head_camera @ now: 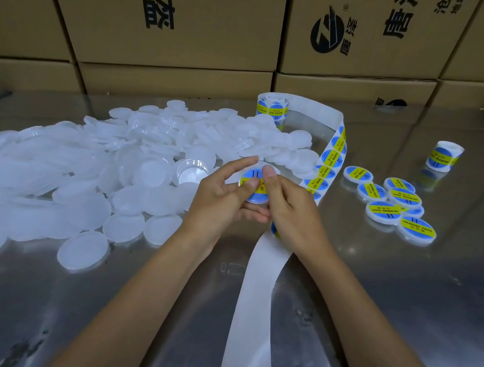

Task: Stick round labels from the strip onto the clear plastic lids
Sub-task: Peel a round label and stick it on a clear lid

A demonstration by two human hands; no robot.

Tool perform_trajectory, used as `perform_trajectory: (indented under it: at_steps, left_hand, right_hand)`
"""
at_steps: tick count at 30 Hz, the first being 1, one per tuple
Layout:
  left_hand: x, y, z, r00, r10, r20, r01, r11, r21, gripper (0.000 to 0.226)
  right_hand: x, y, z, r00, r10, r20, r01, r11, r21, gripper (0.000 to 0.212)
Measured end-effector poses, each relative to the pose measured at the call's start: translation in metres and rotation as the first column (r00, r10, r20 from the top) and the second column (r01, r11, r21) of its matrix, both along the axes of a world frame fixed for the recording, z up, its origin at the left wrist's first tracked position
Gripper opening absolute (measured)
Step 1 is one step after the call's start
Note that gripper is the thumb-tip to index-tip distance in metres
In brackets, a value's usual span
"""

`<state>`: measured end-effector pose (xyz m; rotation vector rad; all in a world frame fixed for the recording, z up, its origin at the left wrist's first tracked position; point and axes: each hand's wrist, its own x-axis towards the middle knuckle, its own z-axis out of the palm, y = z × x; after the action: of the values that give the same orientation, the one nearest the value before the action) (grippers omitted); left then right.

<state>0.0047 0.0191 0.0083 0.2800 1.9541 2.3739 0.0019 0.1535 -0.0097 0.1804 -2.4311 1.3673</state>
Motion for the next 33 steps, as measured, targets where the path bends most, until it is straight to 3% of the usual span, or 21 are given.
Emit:
perform_trajectory:
  at_steps: [3, 8, 11, 16, 21, 27, 33]
  left_hand:
    - [0.002, 0.0, -0.001, 0.998, -0.065, -0.02, 0.065, 0.998, -0.024, 0.04]
    - [0.003, 0.001, -0.004, 0.988, -0.135, -0.068, 0.127, 0.985, -0.115, 0.06]
    - [0.002, 0.001, -0.003, 0.992, -0.122, -0.038, 0.121, 0.992, -0.026, 0.053]
    - [0.0, -0.003, -0.004, 0.997, -0.062, -0.052, 0.062, 0.998, -0.006, 0.035]
    - [-0.001, -0.005, -0.003, 1.0, 0.014, 0.015, -0.016, 0.995, 0.099, 0.022]
    - [-0.002, -0.002, -0.004, 1.0, 0.007, 0.006, -0.007, 1.0, 0.026, 0.027]
    - [-0.005, -0.002, -0.008, 0.992, -0.112, -0.06, 0.109, 0.993, -0.05, 0.047]
  right_hand:
    - [-0.003, 0.002, -0.001, 0.999, -0.036, 0.001, 0.036, 0.999, -0.001, 0.068]
    - [-0.006, 0.01, -0.003, 0.998, -0.061, 0.023, 0.062, 0.998, -0.033, 0.063]
    - [-0.008, 0.01, -0.002, 0.997, -0.081, -0.007, 0.08, 0.993, -0.088, 0.067]
    - [-0.004, 0.005, 0.002, 0.999, 0.029, 0.034, -0.021, 0.977, -0.211, 0.064]
    - [-0.001, 0.001, 0.003, 0.999, 0.048, -0.013, -0.049, 0.994, -0.101, 0.062]
    - [-0.008, 0.006, -0.001, 0.999, -0.031, -0.03, 0.029, 0.998, -0.051, 0.057]
    - [-0.009, 0.013, -0.002, 0.996, -0.05, -0.078, 0.05, 0.999, 0.003, 0.05]
